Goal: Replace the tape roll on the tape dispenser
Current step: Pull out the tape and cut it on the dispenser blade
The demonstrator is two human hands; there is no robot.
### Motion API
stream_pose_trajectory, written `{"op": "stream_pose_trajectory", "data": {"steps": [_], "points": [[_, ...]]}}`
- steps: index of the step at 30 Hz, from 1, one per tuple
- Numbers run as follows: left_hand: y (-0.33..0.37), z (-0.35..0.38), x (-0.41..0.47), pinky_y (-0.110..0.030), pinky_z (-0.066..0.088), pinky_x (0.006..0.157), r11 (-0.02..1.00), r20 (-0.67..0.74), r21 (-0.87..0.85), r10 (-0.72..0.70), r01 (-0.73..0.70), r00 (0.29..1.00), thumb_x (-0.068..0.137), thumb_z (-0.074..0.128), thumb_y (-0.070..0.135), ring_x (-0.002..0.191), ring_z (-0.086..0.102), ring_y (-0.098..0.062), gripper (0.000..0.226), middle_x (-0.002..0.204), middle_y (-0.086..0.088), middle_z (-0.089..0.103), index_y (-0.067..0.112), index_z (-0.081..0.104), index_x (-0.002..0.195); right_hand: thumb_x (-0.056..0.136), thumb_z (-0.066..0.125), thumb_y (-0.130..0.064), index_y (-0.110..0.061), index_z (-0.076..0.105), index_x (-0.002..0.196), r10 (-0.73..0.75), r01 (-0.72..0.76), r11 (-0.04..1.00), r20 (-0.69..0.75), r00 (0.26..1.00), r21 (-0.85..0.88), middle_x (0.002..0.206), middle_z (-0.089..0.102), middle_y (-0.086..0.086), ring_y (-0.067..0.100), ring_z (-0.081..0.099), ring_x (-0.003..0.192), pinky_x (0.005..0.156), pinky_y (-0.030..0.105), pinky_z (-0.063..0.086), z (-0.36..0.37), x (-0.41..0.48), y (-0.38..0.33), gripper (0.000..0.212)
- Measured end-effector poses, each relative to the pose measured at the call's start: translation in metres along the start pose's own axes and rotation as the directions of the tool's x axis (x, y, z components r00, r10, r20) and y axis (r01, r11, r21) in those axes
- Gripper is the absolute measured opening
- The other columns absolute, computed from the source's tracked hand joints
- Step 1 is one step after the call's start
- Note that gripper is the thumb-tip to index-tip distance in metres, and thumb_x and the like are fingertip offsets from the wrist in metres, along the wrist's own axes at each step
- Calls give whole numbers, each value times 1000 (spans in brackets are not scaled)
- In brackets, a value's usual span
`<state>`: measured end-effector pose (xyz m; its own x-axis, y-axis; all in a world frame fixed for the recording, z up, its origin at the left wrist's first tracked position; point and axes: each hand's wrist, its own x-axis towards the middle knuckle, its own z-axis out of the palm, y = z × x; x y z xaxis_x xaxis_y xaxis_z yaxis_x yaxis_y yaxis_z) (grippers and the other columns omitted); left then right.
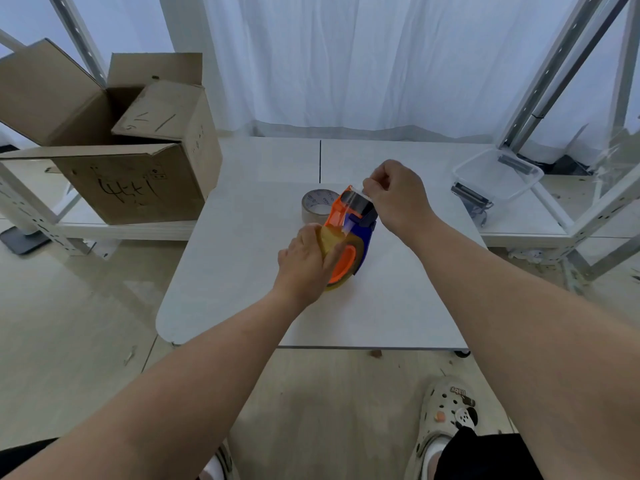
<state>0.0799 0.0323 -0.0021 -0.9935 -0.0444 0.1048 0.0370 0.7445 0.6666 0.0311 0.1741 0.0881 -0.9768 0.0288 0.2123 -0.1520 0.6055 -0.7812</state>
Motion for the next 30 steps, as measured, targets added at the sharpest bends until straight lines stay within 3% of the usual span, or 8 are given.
{"op": "stream_pose_trajectory", "data": {"steps": [6, 9, 12, 19, 24, 30], "points": [[33, -7, 16, -42, 38, 104, 991, -68, -130, -13, 4, 998, 71, 69, 55, 126, 43, -21, 89, 138, -3, 44, 15, 29, 140, 93, 51, -15, -12, 50, 84, -66, 65, 996, -4, 998, -56, 89, 63, 8, 26, 64, 90, 67, 22, 44, -2, -2, -3, 9], [42, -5, 22, -38, 44, 97, 983, -70, -174, 37, -49, 997, 71, 71, 53, 116, 49, -17, 79, 127, 3, 50, 20, 37, 134, 93, 52, -17, -12, 52, 86, -85, 85, 994, -4, 996, -64, 90, 60, 3, 19, 58, 87, 74, 25, 45, -2, -6, -8, 8], [44, -4, 24, -22, 41, 80, 966, -117, -255, 21, -50, 993, 76, 70, 46, 98, 50, -10, 63, 108, 9, 53, 20, 46, 128, 94, 52, -19, -13, 52, 89, -87, 87, 992, 0, 996, -90, 94, 57, -1, 17, 54, 87, 75, 25, 40, -2, -7, -9, 8], [38, 0, 26, -25, 44, 81, 983, -102, -172, 44, -61, 994, 75, 67, 52, 105, 55, -16, 67, 124, 1, 57, 21, 46, 131, 93, 53, -16, -12, 54, 87, -28, 28, 998, -6, 1000, -52, 93, 61, 5, 22, 60, 90, 75, 27, 45, -4, -9, -7, 7], [37, -4, 17, -23, 40, 78, 983, -125, -172, 37, -58, 991, 78, 66, 49, 95, 47, -8, 64, 125, 1, 55, 21, 44, 131, 93, 50, -18, -11, 51, 84, 77, -64, 985, -75, 994, 161, 101, 66, 17, 29, 68, 90, 83, 49, 55, -16, -4, -13, 11], [38, -9, 12, -21, 38, 78, 980, -93, -191, 31, -48, 995, 78, 66, 48, 95, 46, -8, 65, 127, 1, 54, 21, 42, 133, 93, 52, -15, -7, 53, 88, 97, -88, 971, -30, 995, 224, 103, 66, 19, 27, 69, 87, 77, 50, 58, -24, -5, -15, 10]]}}
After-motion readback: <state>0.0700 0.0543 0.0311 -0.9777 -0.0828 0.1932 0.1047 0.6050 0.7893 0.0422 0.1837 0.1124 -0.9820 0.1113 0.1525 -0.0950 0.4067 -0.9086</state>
